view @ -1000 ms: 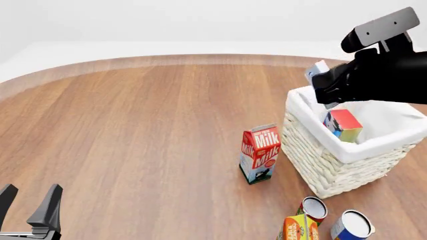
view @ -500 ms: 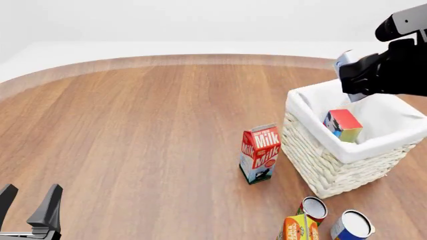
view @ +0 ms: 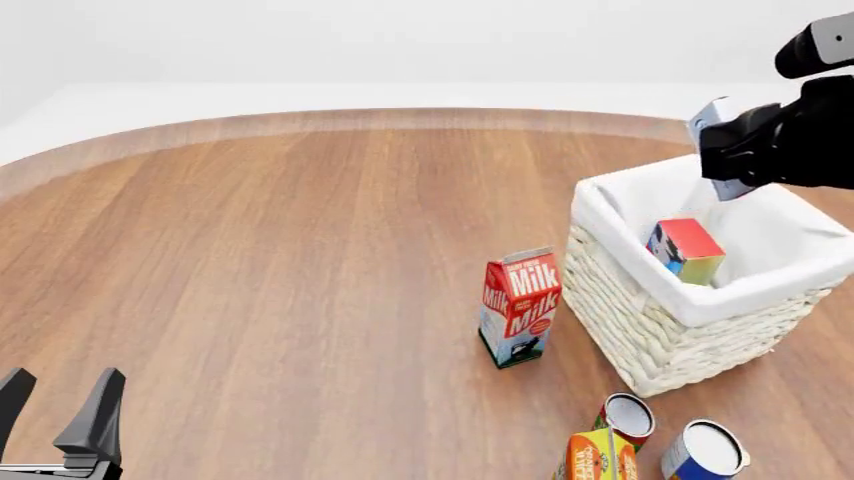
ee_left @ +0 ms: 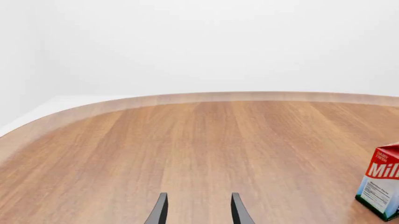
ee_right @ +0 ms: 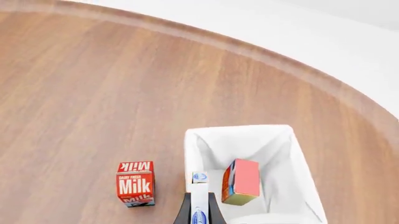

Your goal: Pick up the cream cheese box and the butter, and put them in the basket.

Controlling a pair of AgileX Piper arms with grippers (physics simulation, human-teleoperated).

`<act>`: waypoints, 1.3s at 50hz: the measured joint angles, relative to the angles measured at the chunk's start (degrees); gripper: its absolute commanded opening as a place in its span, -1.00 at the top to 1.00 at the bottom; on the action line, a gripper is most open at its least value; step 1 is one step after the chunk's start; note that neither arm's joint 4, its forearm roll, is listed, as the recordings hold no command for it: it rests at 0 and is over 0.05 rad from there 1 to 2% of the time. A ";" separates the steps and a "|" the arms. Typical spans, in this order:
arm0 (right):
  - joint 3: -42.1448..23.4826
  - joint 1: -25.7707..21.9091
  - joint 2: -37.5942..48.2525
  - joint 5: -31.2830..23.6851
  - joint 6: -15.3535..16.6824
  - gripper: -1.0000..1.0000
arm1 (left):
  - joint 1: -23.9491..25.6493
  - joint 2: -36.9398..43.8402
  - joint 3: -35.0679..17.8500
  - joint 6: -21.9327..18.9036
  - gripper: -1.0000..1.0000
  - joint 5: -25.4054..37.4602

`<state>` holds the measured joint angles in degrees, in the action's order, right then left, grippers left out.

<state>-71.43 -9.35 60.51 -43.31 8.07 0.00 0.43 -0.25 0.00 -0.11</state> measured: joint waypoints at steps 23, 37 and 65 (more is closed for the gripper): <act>4.55 1.03 0.23 3.56 -2.00 1.00 | 0.00 0.00 0.00 0.00 -1.00 0.00; 6.24 1.64 -0.09 4.86 -2.53 1.00 | 0.00 0.00 0.00 0.00 -1.00 0.00; 7.18 2.16 1.54 7.80 -3.86 1.00 | 0.00 0.00 0.00 0.00 -1.00 0.00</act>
<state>-64.25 -7.19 62.06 -35.50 4.21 0.00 0.43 -0.25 0.00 -0.11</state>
